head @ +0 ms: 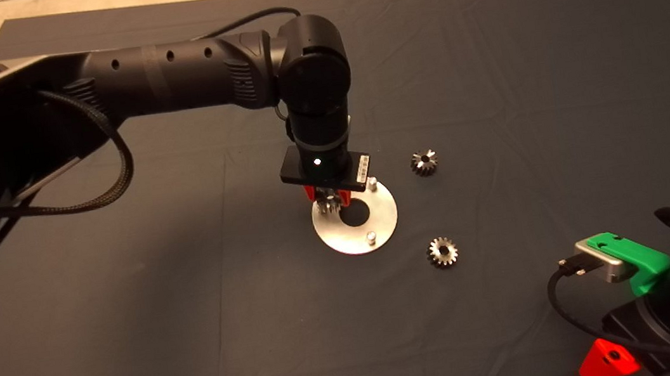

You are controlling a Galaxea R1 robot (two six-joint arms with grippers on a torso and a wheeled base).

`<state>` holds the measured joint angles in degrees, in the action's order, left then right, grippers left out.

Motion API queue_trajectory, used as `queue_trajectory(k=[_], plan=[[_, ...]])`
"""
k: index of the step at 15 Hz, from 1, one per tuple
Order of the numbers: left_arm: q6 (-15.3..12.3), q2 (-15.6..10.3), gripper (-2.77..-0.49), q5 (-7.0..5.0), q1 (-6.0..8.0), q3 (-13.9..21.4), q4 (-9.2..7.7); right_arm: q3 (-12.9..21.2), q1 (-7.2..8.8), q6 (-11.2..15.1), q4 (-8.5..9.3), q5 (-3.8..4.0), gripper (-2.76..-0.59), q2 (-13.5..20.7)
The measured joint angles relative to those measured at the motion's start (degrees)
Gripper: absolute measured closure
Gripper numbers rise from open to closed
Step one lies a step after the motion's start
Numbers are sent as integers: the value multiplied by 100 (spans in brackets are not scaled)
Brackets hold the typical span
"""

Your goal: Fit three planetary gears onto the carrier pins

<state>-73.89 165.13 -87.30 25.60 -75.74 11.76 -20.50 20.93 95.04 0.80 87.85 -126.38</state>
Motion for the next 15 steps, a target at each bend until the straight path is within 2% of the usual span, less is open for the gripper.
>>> queue_trajectory(k=[12,15], plan=[[187,6,-88,-2,-6,-182,94,0,0,0,0,0,-275,0],[219,-6,-88,-2,-123,-204,132,0,-1,0,1,2,-275,-2]])
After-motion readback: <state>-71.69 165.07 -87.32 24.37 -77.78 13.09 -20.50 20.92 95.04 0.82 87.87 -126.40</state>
